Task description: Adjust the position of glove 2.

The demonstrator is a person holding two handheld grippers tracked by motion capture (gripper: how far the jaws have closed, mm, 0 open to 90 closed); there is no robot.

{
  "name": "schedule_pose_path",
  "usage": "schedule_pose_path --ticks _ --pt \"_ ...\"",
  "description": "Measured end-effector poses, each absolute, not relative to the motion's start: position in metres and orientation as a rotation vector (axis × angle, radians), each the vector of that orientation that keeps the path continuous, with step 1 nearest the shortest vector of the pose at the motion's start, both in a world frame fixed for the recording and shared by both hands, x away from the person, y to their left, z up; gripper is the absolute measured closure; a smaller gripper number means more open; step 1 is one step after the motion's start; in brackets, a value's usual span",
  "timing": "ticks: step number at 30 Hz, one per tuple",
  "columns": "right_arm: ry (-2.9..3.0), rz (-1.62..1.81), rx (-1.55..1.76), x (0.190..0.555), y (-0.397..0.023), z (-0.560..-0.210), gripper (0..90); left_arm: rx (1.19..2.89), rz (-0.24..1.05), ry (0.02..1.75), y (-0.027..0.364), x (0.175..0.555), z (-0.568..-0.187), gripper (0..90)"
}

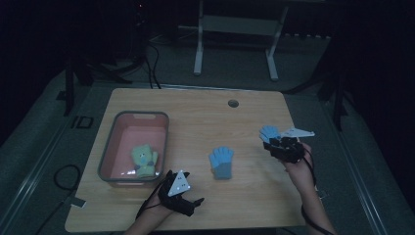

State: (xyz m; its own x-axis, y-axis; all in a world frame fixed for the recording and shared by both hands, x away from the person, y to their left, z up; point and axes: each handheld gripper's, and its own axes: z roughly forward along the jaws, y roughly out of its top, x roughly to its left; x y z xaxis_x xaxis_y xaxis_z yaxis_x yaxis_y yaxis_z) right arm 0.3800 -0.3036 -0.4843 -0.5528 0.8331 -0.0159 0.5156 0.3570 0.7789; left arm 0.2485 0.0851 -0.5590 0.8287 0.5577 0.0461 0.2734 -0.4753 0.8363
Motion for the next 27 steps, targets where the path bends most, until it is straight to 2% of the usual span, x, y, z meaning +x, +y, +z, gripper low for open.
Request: schedule_pose_path --ticks 11,19,27 --pt "2.217 0.992 1.23 0.423 -0.347 -0.5 62.4 2.084 0.387 0.612 0.086 0.249 -0.559 3.0" --pt "2.266 0.979 1.267 0.449 -0.353 -0.521 59.8 2.086 0.394 0.607 0.086 0.25 -0.559 3.0" --pt "2.296 0.919 1.278 0.457 -0.354 -0.543 60.2 2.096 0.396 0.598 0.086 0.25 -0.56 2.9"
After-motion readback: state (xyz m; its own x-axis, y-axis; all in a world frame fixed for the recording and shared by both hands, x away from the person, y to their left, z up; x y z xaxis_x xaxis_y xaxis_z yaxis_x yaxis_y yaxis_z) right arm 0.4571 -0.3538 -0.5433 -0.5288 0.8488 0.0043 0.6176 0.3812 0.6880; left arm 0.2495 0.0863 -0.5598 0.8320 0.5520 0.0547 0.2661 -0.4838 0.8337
